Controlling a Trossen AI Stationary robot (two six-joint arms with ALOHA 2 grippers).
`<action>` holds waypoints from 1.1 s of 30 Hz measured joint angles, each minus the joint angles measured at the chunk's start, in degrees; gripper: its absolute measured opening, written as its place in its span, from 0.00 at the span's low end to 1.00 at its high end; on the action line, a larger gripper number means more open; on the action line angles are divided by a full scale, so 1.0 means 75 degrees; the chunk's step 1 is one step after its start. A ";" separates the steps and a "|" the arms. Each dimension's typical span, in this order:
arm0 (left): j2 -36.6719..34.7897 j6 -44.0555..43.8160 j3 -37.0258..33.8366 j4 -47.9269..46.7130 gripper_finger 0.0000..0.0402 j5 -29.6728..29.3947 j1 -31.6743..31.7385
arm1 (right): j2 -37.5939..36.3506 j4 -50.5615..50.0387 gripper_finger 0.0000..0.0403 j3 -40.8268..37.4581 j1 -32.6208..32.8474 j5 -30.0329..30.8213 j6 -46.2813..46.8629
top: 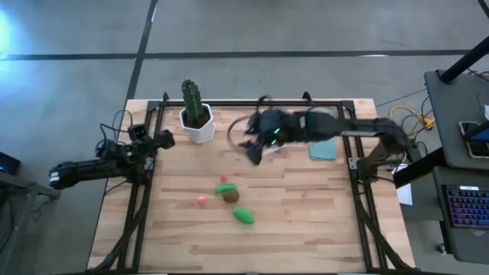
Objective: Pick and placing Produce into tupperware
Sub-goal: Put the bottom peach into the transparent bin
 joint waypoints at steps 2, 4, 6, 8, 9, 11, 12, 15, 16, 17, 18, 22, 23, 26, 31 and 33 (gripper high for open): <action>0.0228 -0.0178 0.0057 -0.0010 0.71 -0.0009 0.0000 | -0.0489 -0.0279 0.57 0.0000 -0.0183 0.0154 -0.0115; 0.0497 -0.0179 0.0294 -0.0142 0.70 0.0007 0.0000 | -0.0940 -0.0549 0.56 0.0003 -0.0297 0.0470 -0.0132; 0.0819 -0.0068 0.0644 -0.0343 0.69 0.0134 0.0000 | -0.1353 -0.0741 0.56 -0.0006 -0.0337 0.0903 -0.0136; 0.1162 0.0234 0.1103 -0.0856 0.66 0.0592 0.0003 | -0.1705 -0.0763 0.56 -0.0048 -0.0330 0.1325 -0.0084; 0.1309 0.0401 0.1364 -0.1276 0.65 0.0855 0.0002 | -0.1840 -0.0733 0.56 -0.0071 -0.0291 0.1519 0.0051; 0.1587 0.0765 0.1901 -0.2403 0.62 0.1418 0.0000 | -0.2080 -0.0700 0.56 -0.0083 -0.0188 0.1705 0.0338; 0.1693 0.0989 0.2178 -0.3192 0.61 0.1700 0.0000 | -0.2176 -0.0705 0.56 -0.0085 -0.0105 0.1716 0.0305; 0.1935 0.1699 0.2912 -0.5958 0.58 0.2351 -0.0002 | -0.2345 -0.0763 0.56 -0.0153 0.0194 0.1741 -0.0128; 0.1987 0.1957 0.3099 -0.6903 0.58 0.2476 -0.0005 | -0.2381 -0.0795 0.56 -0.0191 0.0256 0.1746 -0.0205; 0.2044 0.2207 0.3268 -0.7782 0.58 0.2540 -0.0009 | -0.2409 -0.0838 0.56 -0.0237 0.0316 0.1766 -0.0257; 0.2114 0.2457 0.3395 -0.8513 0.57 0.2596 -0.0018 | -0.2441 -0.0902 0.57 -0.0278 0.0366 0.1772 -0.0259; 0.2239 0.2938 0.3708 -1.0418 0.57 0.2604 -0.0143 | -0.2596 -0.1395 0.57 -0.0476 0.0385 0.1819 0.0170; 0.2192 0.2984 0.3780 -1.0654 0.57 0.2600 -0.0229 | -0.2601 -0.1583 0.57 -0.0524 0.0384 0.1824 0.0323; 0.2061 0.3232 0.4061 -1.1503 0.57 0.2418 -0.0658 | -0.2601 -0.2062 0.57 -0.0629 0.0384 0.1820 0.0665; 0.2224 0.4337 0.4919 -1.3223 0.57 0.1083 -0.1523 | -0.2723 -0.2124 0.58 -0.0702 0.0384 0.1819 0.0835; 0.2422 0.4431 0.5389 -1.3212 0.57 0.0580 -0.1739 | -0.2764 -0.2100 0.58 -0.0704 0.0384 0.1819 0.0832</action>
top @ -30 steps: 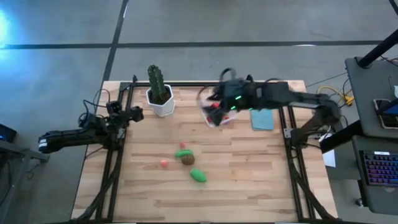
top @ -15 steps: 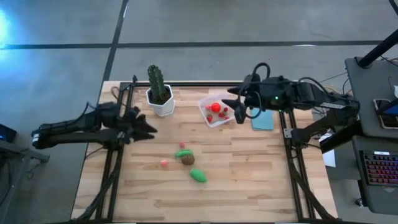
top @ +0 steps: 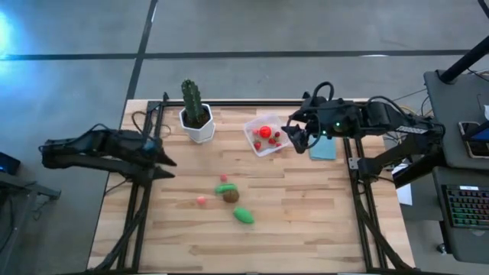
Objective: Pick and placing Produce into tupperware
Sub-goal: Put the bottom peach into the transparent bin
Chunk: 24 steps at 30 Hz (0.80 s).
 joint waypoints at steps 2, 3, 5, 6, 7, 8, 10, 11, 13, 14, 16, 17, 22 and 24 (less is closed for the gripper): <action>0.0279 -0.0012 0.0505 -0.0082 0.57 -0.0267 -0.0188 | -0.0043 0.0039 0.57 -0.0010 0.0000 0.0001 -0.0021; 0.0452 -0.0002 0.0792 -0.0075 0.57 -0.0361 -0.0274 | -0.0079 0.0099 0.57 -0.0010 0.0000 0.0004 -0.0027; 0.0771 0.0003 0.1357 -0.0058 0.57 -0.0388 -0.0432 | -0.0149 0.0109 0.58 -0.0010 0.0000 0.0062 -0.0030; 0.0899 0.0003 0.1600 -0.0080 0.57 -0.0397 -0.0518 | -0.0173 0.0111 0.58 -0.0010 0.0000 0.0134 -0.0033; 0.1054 0.0001 0.1865 -0.0062 0.57 -0.0364 -0.0612 | -0.0187 0.0111 0.58 -0.0010 0.0000 0.0183 -0.0040; 0.1210 -0.0002 0.2104 0.0009 0.57 -0.0215 -0.0705 | -0.0201 0.0111 0.58 -0.0010 0.0000 0.0190 -0.0048; 0.1543 0.0002 0.2543 0.0270 0.57 0.0041 -0.0908 | -0.0201 0.0111 0.58 -0.0010 -0.0003 0.0202 -0.0051; 0.1719 0.0058 0.2746 0.0492 0.57 0.0209 -0.1020 | -0.0201 0.0108 0.58 -0.0010 -0.0006 0.0205 -0.0073; 0.2111 0.0414 0.3132 0.0939 0.57 0.0495 -0.1294 | -0.0204 0.0111 0.57 -0.0010 -0.0003 0.0205 -0.0102; 0.2319 0.0650 0.3301 0.0927 0.57 0.0520 -0.1441 | -0.0204 0.0111 0.57 -0.0010 -0.0003 0.0205 -0.0105; 0.2798 0.1208 0.3567 0.0547 0.57 0.0522 -0.1739 | -0.0203 0.0111 0.57 -0.0010 -0.0003 0.0205 -0.0105; 0.3033 0.1439 0.3635 0.0177 0.57 0.0423 -0.1840 | -0.0204 0.0110 0.58 -0.0010 -0.0003 0.0205 -0.0105; 0.4084 0.2046 0.3512 -0.2217 0.57 -0.0776 -0.1968 | -0.0201 0.0108 0.58 -0.0010 -0.0003 0.0205 -0.0116; 0.4446 0.2175 0.3207 -0.2738 0.57 -0.1419 -0.1968 | -0.0201 0.0102 0.58 -0.0010 -0.0003 0.0205 -0.0167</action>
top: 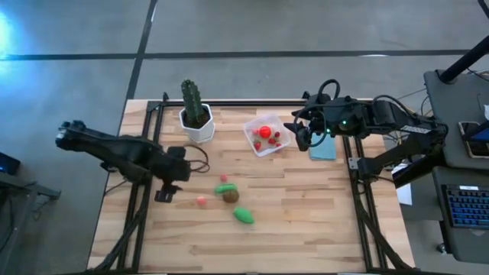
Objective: Pick and placing Produce into tupperware
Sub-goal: Put the bottom peach into the transparent bin
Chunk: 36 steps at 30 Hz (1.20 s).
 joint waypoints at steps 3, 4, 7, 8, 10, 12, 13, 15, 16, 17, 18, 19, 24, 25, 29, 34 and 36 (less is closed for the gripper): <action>0.0158 0.0277 -0.0388 0.0197 0.57 -0.0517 -0.0009 | 0.0000 -0.0021 0.57 -0.0001 0.0000 0.0000 -0.0057; 0.0247 0.0329 -0.0577 0.0317 0.57 -0.0552 -0.0033 | 0.0000 -0.0027 0.58 -0.0003 0.0000 -0.0003 -0.0067; 0.0486 0.0320 -0.1129 0.1094 0.57 -0.0537 -0.0172 | 0.0000 -0.0151 0.58 -0.0003 0.0000 -0.0006 -0.0061; 0.0525 0.0239 -0.1295 0.1319 0.57 -0.0531 -0.0245 | 0.0000 -0.0229 0.58 -0.0003 0.0000 -0.0009 -0.0061; 0.0550 0.0118 -0.1552 0.1870 0.57 -0.0539 -0.0459 | -0.0018 -0.0477 0.58 -0.0003 0.0000 -0.0024 -0.0005; 0.0673 -0.0017 -0.1806 0.2382 0.57 -0.0567 -0.0666 | -0.0050 -0.0747 0.58 -0.0009 0.0000 -0.0027 0.0059; 0.0760 -0.0127 -0.1924 0.2505 0.57 -0.0609 -0.0747 | -0.0069 -0.0851 0.58 -0.0009 0.0000 -0.0026 0.0073; 0.0923 -0.0377 -0.2070 0.2889 0.57 -0.0764 -0.0896 | -0.0111 -0.1057 0.58 -0.0009 0.0000 -0.0026 0.0073; 0.1000 -0.0484 -0.2130 0.3132 0.57 -0.0790 -0.0962 | -0.0118 -0.1100 0.59 -0.0009 0.0000 -0.0026 0.0067; 0.1101 -0.0609 -0.2211 0.3336 0.57 -0.0805 -0.1017 | -0.0145 -0.1139 0.59 -0.0009 0.0000 -0.0026 0.0065; 0.1242 -0.0748 -0.2299 0.3497 0.57 -0.0808 -0.1073 | -0.0156 -0.1178 0.58 -0.0011 0.0000 -0.0026 0.0055; 0.1398 -0.0832 -0.2374 0.3694 0.57 -0.0795 -0.1117 | -0.0170 -0.1174 0.58 -0.0012 0.0000 -0.0026 0.0015; 0.2169 -0.1195 -0.2421 0.4076 0.57 -0.0826 -0.1163 | -0.0269 -0.1169 0.58 -0.0012 0.0000 -0.0024 -0.0202; 0.2328 -0.1224 -0.2432 0.4069 0.57 -0.0829 -0.1163 | -0.0291 -0.1169 0.58 -0.0012 0.0000 -0.0026 -0.0244; 0.2745 -0.1260 -0.2436 0.4082 0.57 -0.0755 -0.1163 | -0.0368 -0.1172 0.58 -0.0012 0.0000 -0.0026 -0.0264; 0.3039 -0.1560 -0.2450 0.4148 0.57 -0.0707 -0.1183 | -0.0465 -0.1219 0.58 -0.0012 0.0000 -0.0026 -0.0285; 0.3097 -0.1592 -0.2461 0.4317 0.57 -0.0728 -0.1186 | -0.0492 -0.1241 0.58 -0.0015 0.0000 -0.0026 -0.0310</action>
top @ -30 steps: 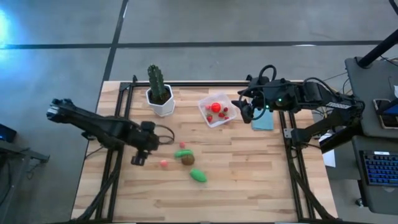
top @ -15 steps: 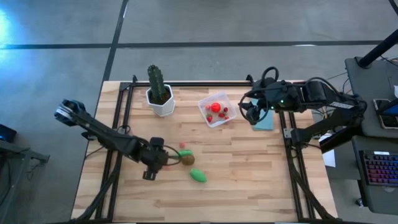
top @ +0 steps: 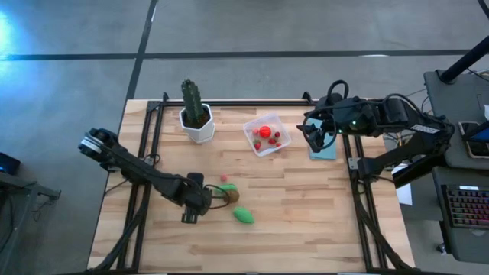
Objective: Pick and placing Produce into tupperware
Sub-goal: Put the bottom peach into the transparent bin
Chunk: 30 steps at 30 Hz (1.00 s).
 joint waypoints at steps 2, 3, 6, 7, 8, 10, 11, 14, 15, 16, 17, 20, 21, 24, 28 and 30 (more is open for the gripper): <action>0.0066 -0.0006 -0.0008 0.0264 0.57 -0.0004 0.0000 | -0.0011 -0.0002 0.58 -0.0013 0.0000 0.0001 -0.0030; 0.0105 -0.0011 -0.0015 0.0438 0.57 -0.0001 0.0000 | -0.0015 -0.0014 0.58 -0.0017 0.0000 0.0000 -0.0032; 0.0288 -0.0079 -0.0044 0.0633 0.57 0.0003 0.0000 | -0.0015 -0.0046 0.58 -0.0072 0.0000 0.0000 -0.0033; 0.0364 -0.0168 -0.0048 0.0625 0.57 0.0003 0.0000 | -0.0015 -0.0050 0.58 -0.0103 0.0000 0.0000 -0.0032; 0.0414 -0.0213 -0.0065 0.0586 0.57 0.0009 0.0000 | -0.0015 -0.0050 0.58 -0.0137 0.0000 0.0000 -0.0033; 0.0482 -0.0377 -0.0111 0.0513 0.57 0.0017 0.0000 | -0.0015 -0.0050 0.58 -0.0208 0.0000 0.0000 -0.0030; 0.0501 -0.0424 -0.0123 0.0519 0.57 0.0037 0.0000 | -0.0015 -0.0050 0.58 -0.0247 0.0000 0.0000 -0.0030; 0.0466 -0.0597 -0.0125 0.0512 0.57 0.0054 0.0000 | -0.0015 -0.0054 0.58 -0.0331 0.0000 -0.0001 -0.0019; 0.0442 -0.0597 -0.0125 0.0506 0.57 0.0057 0.0000 | -0.0015 -0.0055 0.58 -0.0353 0.0000 -0.0002 -0.0019; 0.0411 -0.0597 -0.0136 0.0503 0.57 0.0057 0.0000 | -0.0015 -0.0058 0.58 -0.0358 0.0000 -0.0001 -0.0016; 0.0368 -0.0597 -0.0158 0.0489 0.57 0.0057 0.0000 | -0.0015 -0.0052 0.58 -0.0358 0.0000 -0.0002 -0.0013; 0.0269 -0.0601 -0.0266 0.0492 0.53 0.0058 0.0000 | -0.0015 -0.0047 0.58 -0.0358 0.0000 0.0000 -0.0019; 0.0237 -0.0603 -0.0320 0.0438 0.51 0.0060 0.0000 | -0.0015 -0.0047 0.58 -0.0358 0.0000 0.0000 -0.0019; 0.0181 -0.0601 -0.0397 0.0388 0.43 0.0063 0.0000 | -0.0015 -0.0047 0.58 -0.0358 0.0000 -0.0001 -0.0021; 0.0087 -0.0595 -0.0449 0.0449 0.33 0.0060 0.0000 | -0.0015 -0.0047 0.58 -0.0358 0.0000 0.0000 -0.0021; 0.0079 -0.0595 -0.0458 0.0437 0.30 0.0048 0.0000 | -0.0015 -0.0047 0.58 -0.0358 0.0000 0.0000 -0.0010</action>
